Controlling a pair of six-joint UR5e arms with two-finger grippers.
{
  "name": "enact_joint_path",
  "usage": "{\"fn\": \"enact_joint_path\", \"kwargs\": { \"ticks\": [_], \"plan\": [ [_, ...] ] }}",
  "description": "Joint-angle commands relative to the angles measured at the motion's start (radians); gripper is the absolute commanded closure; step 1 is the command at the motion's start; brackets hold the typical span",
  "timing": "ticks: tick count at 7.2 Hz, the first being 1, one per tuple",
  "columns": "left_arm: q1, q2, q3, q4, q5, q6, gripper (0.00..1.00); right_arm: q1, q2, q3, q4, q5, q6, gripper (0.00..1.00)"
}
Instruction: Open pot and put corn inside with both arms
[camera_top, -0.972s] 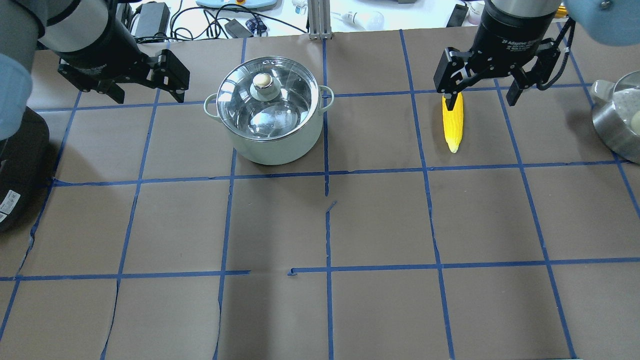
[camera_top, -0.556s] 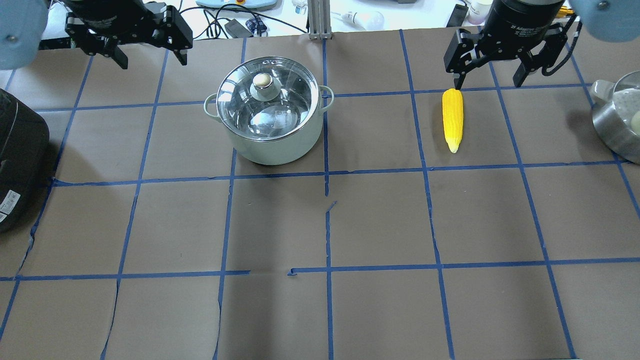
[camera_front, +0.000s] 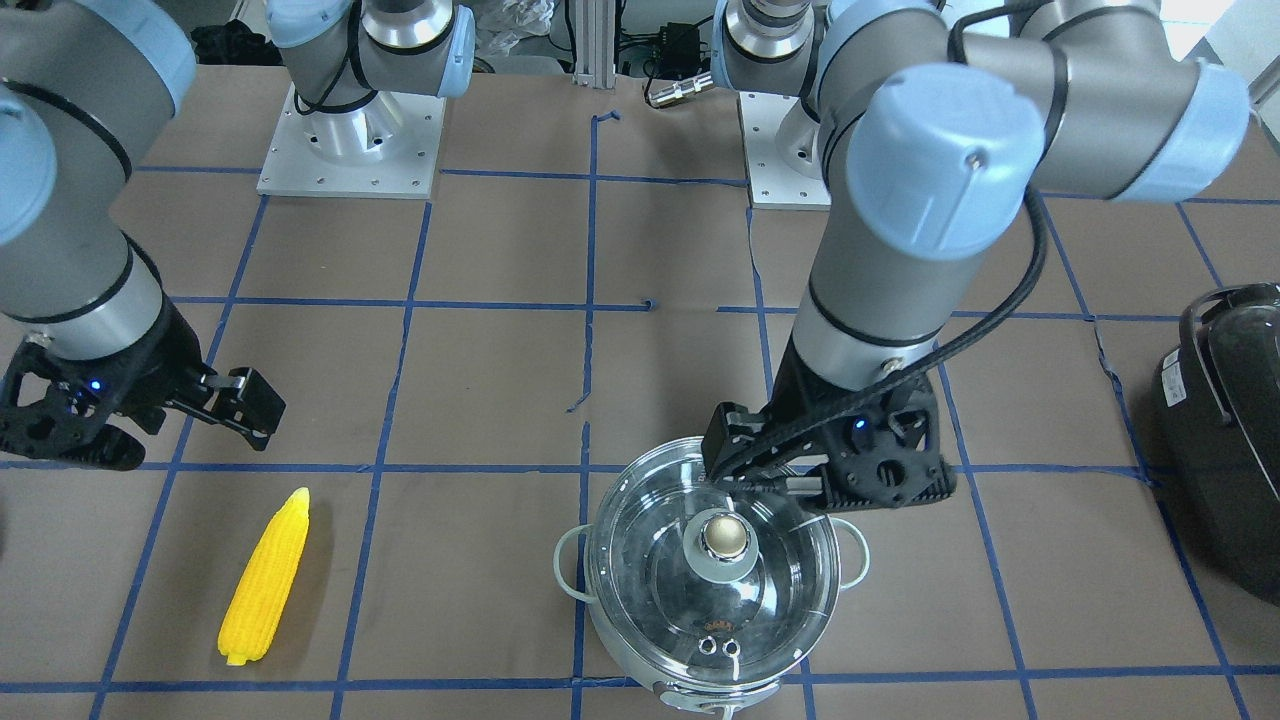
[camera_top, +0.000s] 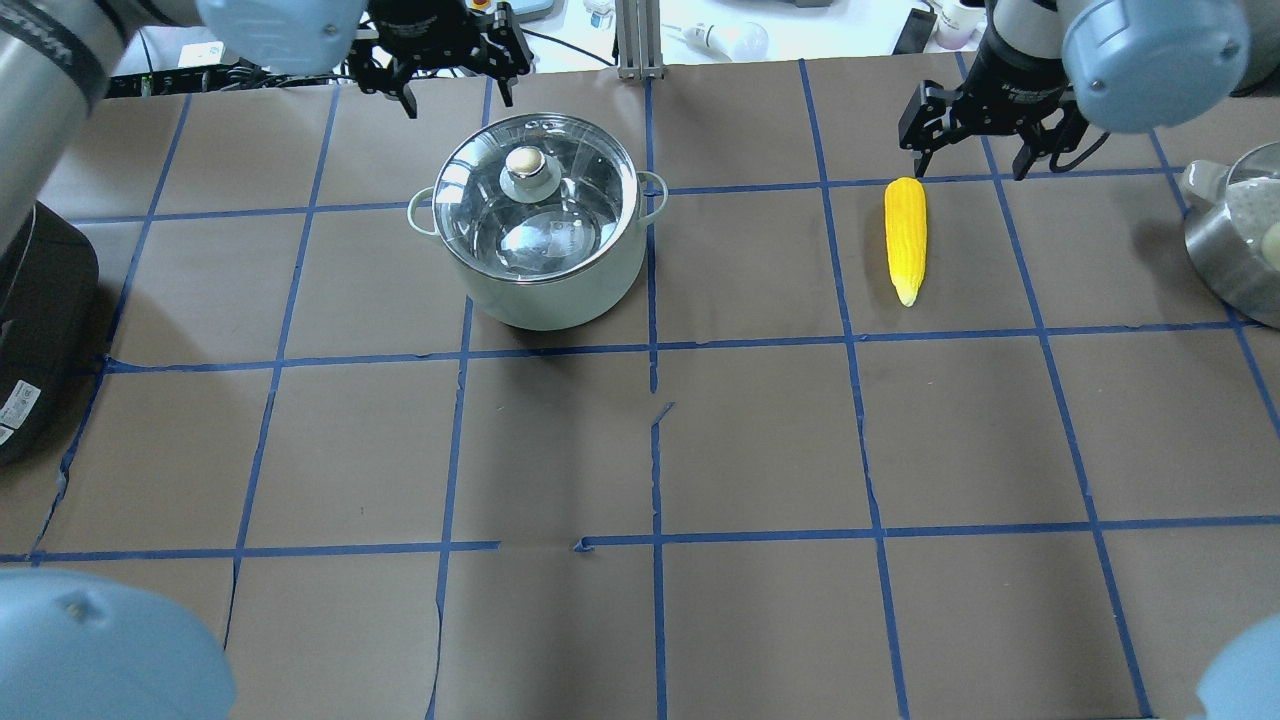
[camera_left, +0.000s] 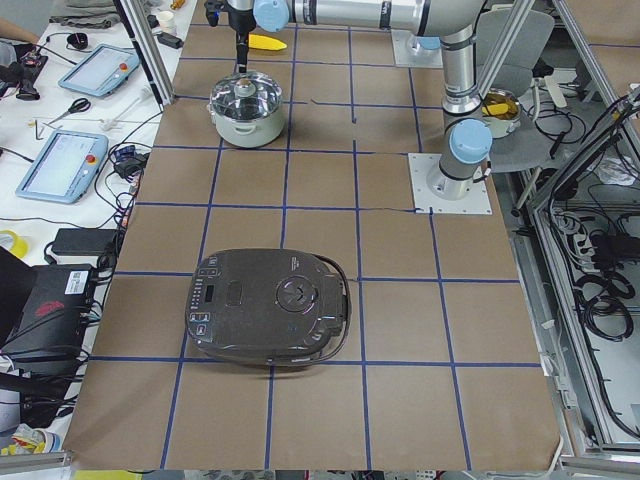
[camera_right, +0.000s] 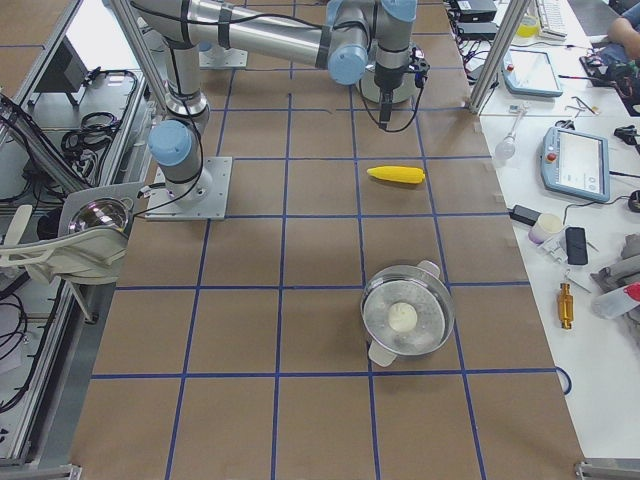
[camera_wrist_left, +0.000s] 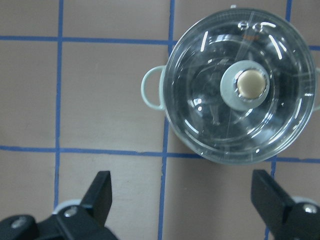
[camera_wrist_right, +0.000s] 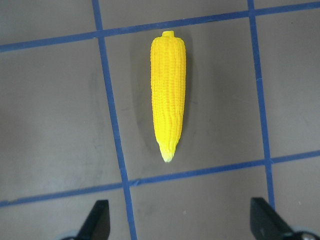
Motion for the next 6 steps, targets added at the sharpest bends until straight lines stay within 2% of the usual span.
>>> {"fn": "enact_joint_path", "kwargs": {
  "ticks": [1, 4, 5, 6],
  "plan": [
    [-0.028, -0.101, 0.009, 0.093, -0.005, -0.007, 0.0, -0.002, 0.148, 0.035, -0.19, 0.002, 0.042, 0.0],
    [-0.039, -0.117, -0.024, 0.098, -0.005, -0.006, 0.0, -0.004, 0.263, 0.035, -0.271, 0.001, 0.026, 0.0],
    [-0.039, -0.114, -0.036, 0.098, -0.006, -0.007, 0.15, -0.005, 0.277, 0.03, -0.273, 0.002, 0.026, 0.0],
    [-0.039, -0.116, -0.044, 0.099, -0.006, -0.009, 0.2, -0.007, 0.307, 0.03, -0.299, 0.001, 0.026, 0.0]
  ]
}}
